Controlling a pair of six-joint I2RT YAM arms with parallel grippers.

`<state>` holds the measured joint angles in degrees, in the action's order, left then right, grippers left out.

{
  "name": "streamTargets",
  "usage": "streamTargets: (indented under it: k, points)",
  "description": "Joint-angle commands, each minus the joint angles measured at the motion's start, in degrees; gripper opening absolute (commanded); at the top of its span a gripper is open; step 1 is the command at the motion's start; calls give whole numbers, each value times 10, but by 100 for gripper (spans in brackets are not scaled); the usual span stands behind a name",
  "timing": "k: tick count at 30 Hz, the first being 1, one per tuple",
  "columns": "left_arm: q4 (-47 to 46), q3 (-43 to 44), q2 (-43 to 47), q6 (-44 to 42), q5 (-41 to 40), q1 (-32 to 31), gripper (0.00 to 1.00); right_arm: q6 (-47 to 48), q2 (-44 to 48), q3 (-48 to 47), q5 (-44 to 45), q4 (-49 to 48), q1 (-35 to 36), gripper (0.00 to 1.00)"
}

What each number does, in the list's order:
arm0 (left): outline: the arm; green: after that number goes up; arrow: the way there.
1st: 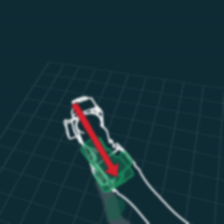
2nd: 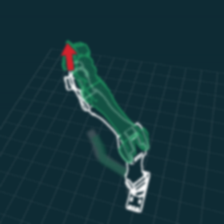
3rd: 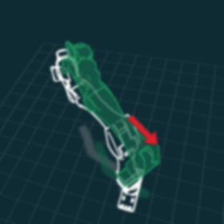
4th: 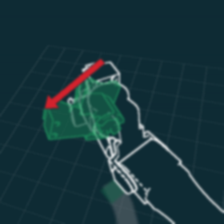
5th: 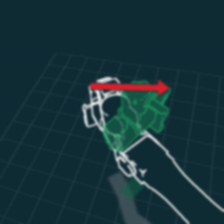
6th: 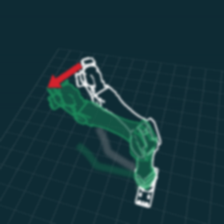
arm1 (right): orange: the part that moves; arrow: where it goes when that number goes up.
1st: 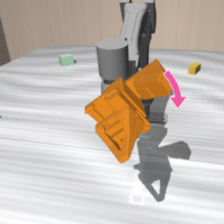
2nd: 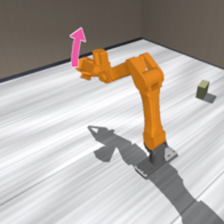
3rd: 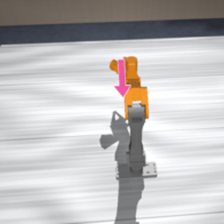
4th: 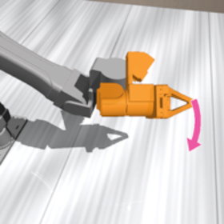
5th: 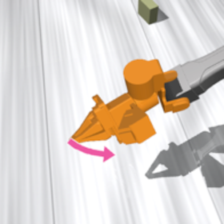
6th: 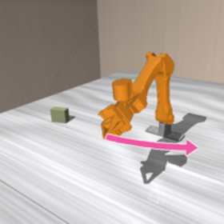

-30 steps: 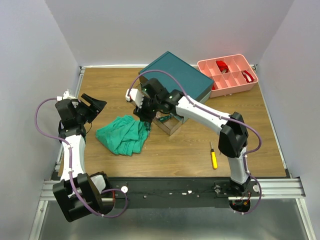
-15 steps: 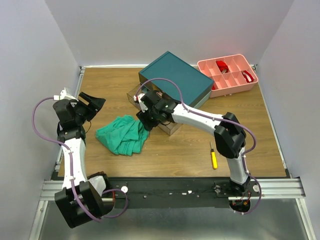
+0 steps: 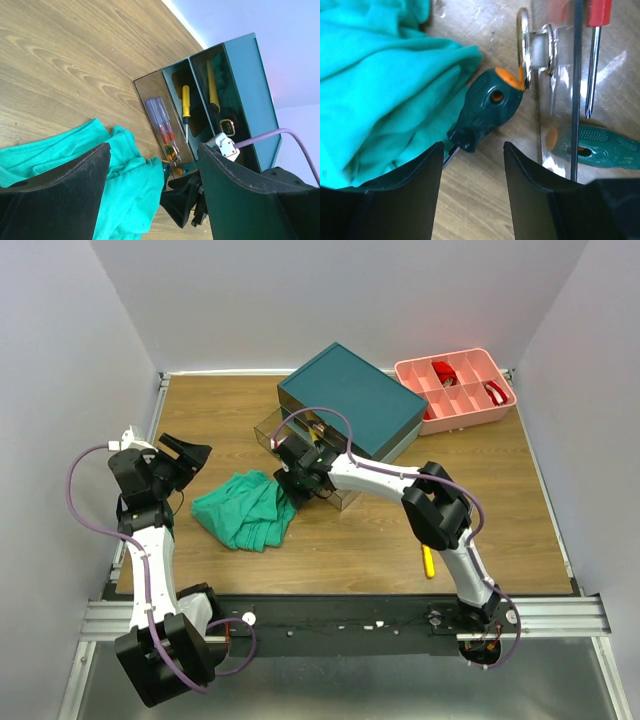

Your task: Sort the tools into containers

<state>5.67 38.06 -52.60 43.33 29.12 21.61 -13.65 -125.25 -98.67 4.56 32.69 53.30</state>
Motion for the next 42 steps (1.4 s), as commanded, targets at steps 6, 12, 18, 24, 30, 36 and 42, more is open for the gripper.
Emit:
streamTargets:
  k: [6, 12, 18, 24, 30, 36, 42]
  points:
    - [-11, -8, 0, -3, -7, 8, 80, -17, -44, -30, 54, 1, 4, 36]
    - [-12, -4, -9, 0, -3, 8, 80, -10, -5, 11, 55, 9, 8, 9]
    - [-15, -1, -10, 6, 6, 7, 80, 21, 98, 45, 34, 11, 8, 1]
    - [-17, -2, -13, 4, 10, 5, 80, 64, 175, 74, -6, -8, 8, 1]
    - [-15, 5, -21, 3, 10, 3, 80, 107, 210, 84, -10, -28, 3, 1]
    - [-4, 13, -22, -2, 8, 3, 80, 128, 186, 76, 5, -40, -27, 1]
    - [11, 12, -14, -10, 6, 3, 80, 155, 150, 59, 36, -65, -56, 6]
